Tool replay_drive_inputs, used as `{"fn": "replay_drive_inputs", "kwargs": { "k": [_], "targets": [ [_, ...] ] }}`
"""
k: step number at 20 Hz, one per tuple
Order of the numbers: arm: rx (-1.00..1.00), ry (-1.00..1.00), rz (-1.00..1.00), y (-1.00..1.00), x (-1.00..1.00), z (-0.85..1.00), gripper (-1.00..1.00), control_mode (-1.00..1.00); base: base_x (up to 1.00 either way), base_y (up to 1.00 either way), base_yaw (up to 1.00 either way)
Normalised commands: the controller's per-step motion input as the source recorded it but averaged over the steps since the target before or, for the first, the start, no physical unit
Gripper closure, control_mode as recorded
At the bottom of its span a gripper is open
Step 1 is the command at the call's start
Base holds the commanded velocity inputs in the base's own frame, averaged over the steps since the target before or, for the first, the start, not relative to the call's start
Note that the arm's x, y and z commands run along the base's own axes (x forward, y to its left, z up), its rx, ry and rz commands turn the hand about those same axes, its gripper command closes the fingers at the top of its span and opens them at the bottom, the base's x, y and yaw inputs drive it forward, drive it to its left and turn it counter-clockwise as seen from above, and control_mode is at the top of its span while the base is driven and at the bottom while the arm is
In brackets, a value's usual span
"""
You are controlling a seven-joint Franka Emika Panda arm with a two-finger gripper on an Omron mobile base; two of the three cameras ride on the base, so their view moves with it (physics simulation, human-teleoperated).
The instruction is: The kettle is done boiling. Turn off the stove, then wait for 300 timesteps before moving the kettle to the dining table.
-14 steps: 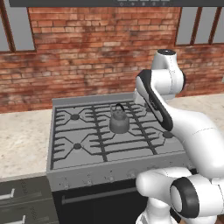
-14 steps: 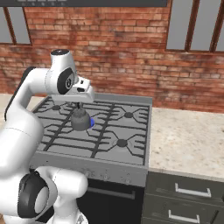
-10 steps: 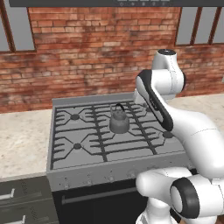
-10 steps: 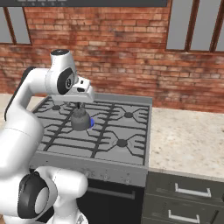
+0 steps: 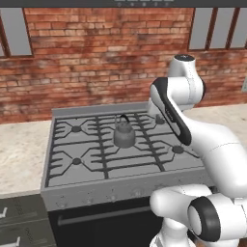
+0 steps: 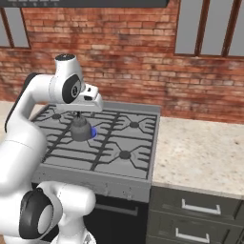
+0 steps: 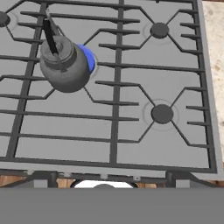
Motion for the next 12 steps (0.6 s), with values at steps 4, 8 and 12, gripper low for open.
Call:
{"fn": "replay_drive_inputs", "kwargs": {
  "k": [4, 8, 12],
  "targets": [
    [0.0, 0.0, 0.0, 0.0, 0.0, 0.0, -1.0, 1.0, -0.11, -0.42, 0.04],
    [0.0, 0.0, 0.0, 0.0, 0.0, 0.0, -1.0, 1.0, -0.1, -0.41, 0.04],
    [0.0, 0.0, 0.0, 0.0, 0.0, 0.0, -1.0, 1.0, -0.05, -0.36, 0.03]
  ]
}}
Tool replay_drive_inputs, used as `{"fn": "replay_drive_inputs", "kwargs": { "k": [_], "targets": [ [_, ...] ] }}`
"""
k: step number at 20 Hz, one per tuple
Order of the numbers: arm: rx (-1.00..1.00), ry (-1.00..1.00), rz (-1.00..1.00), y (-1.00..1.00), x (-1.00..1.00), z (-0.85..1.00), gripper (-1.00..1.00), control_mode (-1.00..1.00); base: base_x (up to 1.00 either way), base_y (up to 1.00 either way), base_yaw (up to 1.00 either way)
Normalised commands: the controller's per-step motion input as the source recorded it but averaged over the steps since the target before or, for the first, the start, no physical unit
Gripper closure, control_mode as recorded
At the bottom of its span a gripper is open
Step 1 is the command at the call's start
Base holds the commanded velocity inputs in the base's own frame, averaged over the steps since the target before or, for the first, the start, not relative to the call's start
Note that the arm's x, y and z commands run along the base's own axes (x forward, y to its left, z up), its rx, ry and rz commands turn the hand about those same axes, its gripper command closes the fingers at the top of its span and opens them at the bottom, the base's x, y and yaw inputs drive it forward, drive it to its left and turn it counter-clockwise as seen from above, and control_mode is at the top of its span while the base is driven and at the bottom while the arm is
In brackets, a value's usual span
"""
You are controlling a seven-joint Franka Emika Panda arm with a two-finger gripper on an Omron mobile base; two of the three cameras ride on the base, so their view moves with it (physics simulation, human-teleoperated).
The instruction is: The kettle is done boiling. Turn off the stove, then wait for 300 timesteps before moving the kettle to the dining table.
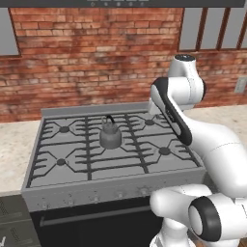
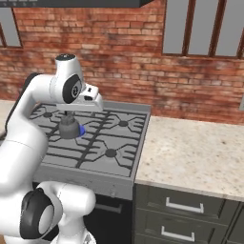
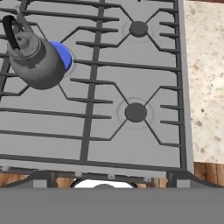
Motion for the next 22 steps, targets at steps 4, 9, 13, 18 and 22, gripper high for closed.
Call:
{"fn": "replay_drive_inputs", "kwargs": {
  "k": [4, 9, 13, 18, 22],
  "targets": [
    [0.0, 0.0, 0.0, 0.0, 0.0, 0.0, -1.0, 1.0, 0.0, -0.25, 0.04],
    [0.0, 0.0, 0.0, 0.01, 0.0, 0.0, -1.0, -1.0, 0.0, 0.0, 0.0],
    [-0.05, -0.05, 0.0, 0.37, -0.04, 0.01, -1.0, -1.0, 0.0, 0.0, 0.0],
    [-0.11, -0.09, 0.0, 0.51, -0.16, 0.04, -1.0, -1.0, 0.0, 0.0, 0.0],
    [-0.1, -0.07, 0.0, 0.5, -0.17, 0.01, -1.0, -1.0, 0.0, 0.0, 0.0]
  ]
}}
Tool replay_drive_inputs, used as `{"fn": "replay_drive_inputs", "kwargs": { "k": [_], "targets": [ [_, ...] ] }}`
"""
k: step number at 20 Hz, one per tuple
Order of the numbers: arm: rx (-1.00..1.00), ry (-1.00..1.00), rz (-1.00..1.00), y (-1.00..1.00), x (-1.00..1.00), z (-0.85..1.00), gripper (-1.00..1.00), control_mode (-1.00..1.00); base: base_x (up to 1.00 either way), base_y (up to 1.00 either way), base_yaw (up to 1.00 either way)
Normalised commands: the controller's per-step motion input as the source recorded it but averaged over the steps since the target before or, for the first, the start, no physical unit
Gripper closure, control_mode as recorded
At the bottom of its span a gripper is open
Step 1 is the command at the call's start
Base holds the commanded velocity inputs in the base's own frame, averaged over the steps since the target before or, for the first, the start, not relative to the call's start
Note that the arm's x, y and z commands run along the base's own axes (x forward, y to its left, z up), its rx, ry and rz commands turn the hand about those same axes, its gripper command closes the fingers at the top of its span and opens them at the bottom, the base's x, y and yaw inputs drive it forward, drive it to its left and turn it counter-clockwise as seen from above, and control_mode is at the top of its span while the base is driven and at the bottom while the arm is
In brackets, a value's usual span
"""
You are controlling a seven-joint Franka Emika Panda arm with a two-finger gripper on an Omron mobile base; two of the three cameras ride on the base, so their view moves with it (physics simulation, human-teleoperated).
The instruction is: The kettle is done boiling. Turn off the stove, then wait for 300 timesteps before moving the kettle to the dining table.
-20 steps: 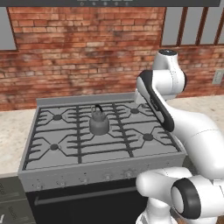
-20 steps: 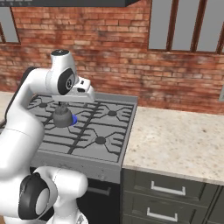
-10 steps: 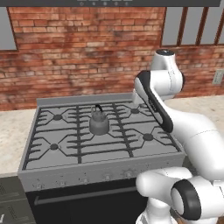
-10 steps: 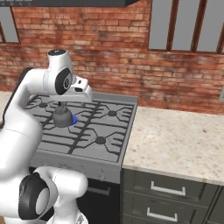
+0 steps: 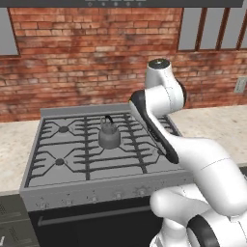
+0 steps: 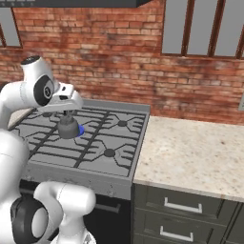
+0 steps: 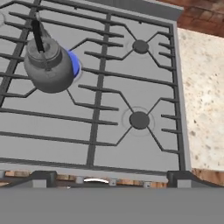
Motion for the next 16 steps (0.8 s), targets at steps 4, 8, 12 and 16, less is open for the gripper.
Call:
{"fn": "replay_drive_inputs", "kwargs": {
  "k": [4, 8, 12, 16],
  "targets": [
    [-0.1, -0.05, 0.0, 0.48, -0.15, 0.0, -1.0, -1.0, 0.0, 0.0, 0.0],
    [-0.09, -0.04, 0.0, 0.46, -0.15, 0.0, -1.0, -1.0, 0.0, 0.0, 0.0],
    [-0.08, -0.03, 0.0, 0.46, -0.14, 0.0, -1.0, -1.0, 0.0, 0.0, 0.0],
    [-0.07, -0.01, 0.0, 0.47, -0.16, 0.0, -1.0, -1.0, 0.0, 0.0, 0.0]
  ]
}}
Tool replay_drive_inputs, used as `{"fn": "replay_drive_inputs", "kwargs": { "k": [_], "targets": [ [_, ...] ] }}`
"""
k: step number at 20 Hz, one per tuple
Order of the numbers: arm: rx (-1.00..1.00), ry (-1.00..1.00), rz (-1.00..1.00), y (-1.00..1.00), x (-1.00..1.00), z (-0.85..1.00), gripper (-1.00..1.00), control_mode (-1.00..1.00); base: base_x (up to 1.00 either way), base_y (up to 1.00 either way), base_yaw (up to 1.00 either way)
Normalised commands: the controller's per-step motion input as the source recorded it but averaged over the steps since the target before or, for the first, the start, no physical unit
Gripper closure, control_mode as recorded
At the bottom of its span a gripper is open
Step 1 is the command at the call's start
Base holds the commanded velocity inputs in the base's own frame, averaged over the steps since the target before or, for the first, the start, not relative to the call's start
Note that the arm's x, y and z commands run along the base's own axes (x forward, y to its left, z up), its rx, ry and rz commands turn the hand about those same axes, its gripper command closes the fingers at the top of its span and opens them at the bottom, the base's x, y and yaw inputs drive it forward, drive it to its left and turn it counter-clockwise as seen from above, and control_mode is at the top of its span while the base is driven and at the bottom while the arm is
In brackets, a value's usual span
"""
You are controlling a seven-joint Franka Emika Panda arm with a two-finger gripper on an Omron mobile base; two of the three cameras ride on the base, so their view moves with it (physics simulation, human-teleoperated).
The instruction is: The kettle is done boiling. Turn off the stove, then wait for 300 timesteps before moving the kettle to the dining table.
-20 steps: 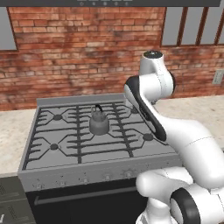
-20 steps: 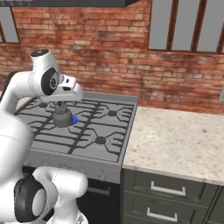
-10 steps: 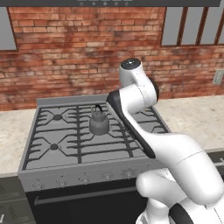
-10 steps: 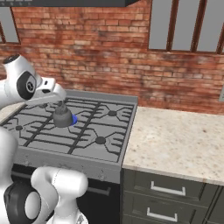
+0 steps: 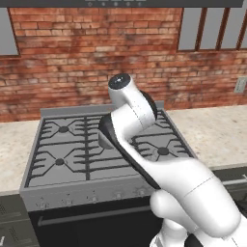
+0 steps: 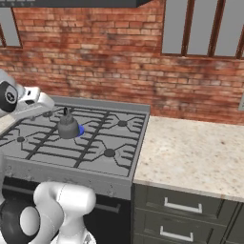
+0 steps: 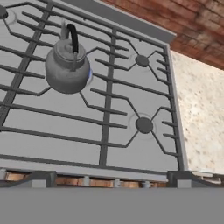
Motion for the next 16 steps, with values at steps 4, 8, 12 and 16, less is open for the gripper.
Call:
{"fn": "replay_drive_inputs", "kwargs": {
  "k": [4, 8, 12, 16],
  "targets": [
    [-0.09, -0.05, 0.01, 0.38, -0.3, -0.01, -1.0, -1.0, 0.0, 0.0, 0.0],
    [-0.08, -0.11, 0.0, 0.34, -0.44, 0.0, -1.0, -1.0, 0.0, 0.0, 0.0],
    [-0.04, -0.04, 0.01, 0.3, -0.4, -0.06, -1.0, -1.0, 0.0, 0.0, 0.0],
    [0.0, -0.01, 0.01, 0.23, -0.38, -0.15, -1.0, -1.0, 0.0, 0.0, 0.0]
  ]
}}
